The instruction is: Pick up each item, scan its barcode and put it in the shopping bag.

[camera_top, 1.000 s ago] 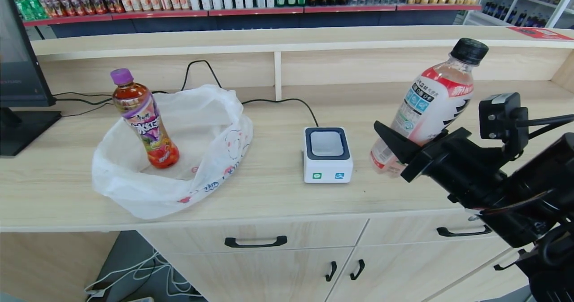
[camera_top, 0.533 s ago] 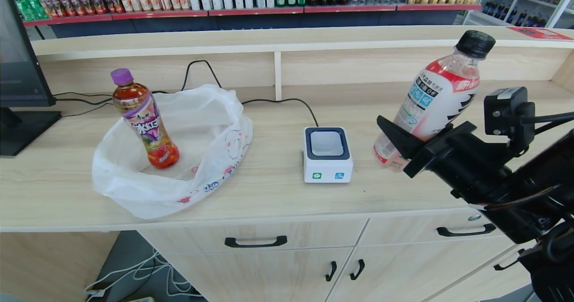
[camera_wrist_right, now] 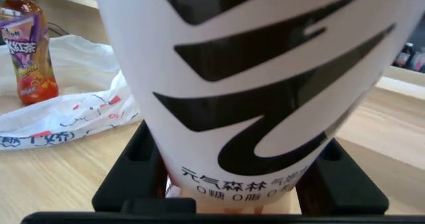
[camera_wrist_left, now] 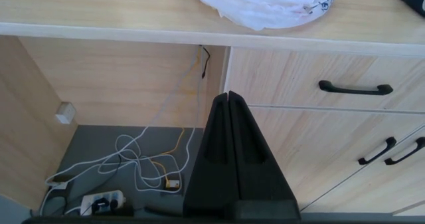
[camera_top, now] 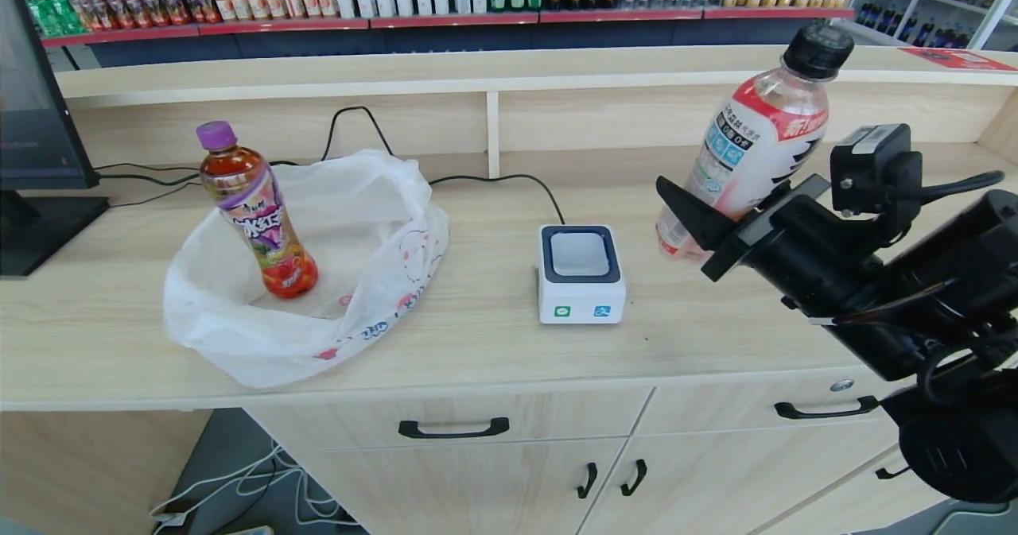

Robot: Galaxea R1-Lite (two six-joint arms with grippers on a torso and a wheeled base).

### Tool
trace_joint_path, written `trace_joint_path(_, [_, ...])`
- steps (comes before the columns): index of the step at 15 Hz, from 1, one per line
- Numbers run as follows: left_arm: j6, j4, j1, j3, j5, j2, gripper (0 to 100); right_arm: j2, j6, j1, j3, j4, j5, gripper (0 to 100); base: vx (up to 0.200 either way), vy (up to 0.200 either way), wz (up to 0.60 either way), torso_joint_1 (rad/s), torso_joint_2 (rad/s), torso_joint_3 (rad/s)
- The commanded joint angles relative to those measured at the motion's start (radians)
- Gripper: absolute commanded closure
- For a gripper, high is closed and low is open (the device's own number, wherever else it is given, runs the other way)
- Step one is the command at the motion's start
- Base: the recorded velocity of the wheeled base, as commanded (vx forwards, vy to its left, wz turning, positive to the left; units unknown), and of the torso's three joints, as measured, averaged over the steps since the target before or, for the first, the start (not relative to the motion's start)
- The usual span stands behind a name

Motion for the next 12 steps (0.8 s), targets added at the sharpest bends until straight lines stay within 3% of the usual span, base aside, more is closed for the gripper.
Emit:
trace_joint_path(1, [0.0,0.0,0.0,0.0,0.0,0.0,100,0.075,-0.018,0.0,-0.081,-0.001,0.016,100,0.0,0.2,0.0,-0.012,0.0,-0.002])
trace_joint_path(4, [0.0,0.0,0.0,0.0,0.0,0.0,100,0.1,-0.034,0.0,-0.118,-0.001,0.031,100,0.0,0.067,0.0,-0.001,0.0,0.001])
trace_joint_path(5, [0.0,0.0,0.0,0.0,0.0,0.0,100,0.147,-0.087,0.002,-0.171,-0.001,0.134,100,0.0,0.0,0.0,0.0,0.0,0.0])
trace_joint_path(8, [0.0,0.0,0.0,0.0,0.0,0.0,100,0.184,-0.132,0.002,-0.225,-0.001,0.171,100,0.0,0.0,0.0,0.0,0.0,0.0])
trace_joint_path(12, [0.0,0.0,0.0,0.0,0.0,0.0,100,0.244,-0.236,0.0,-0.32,-0.001,0.294,100,0.0,0.0,0.0,0.0,0.0,0.0])
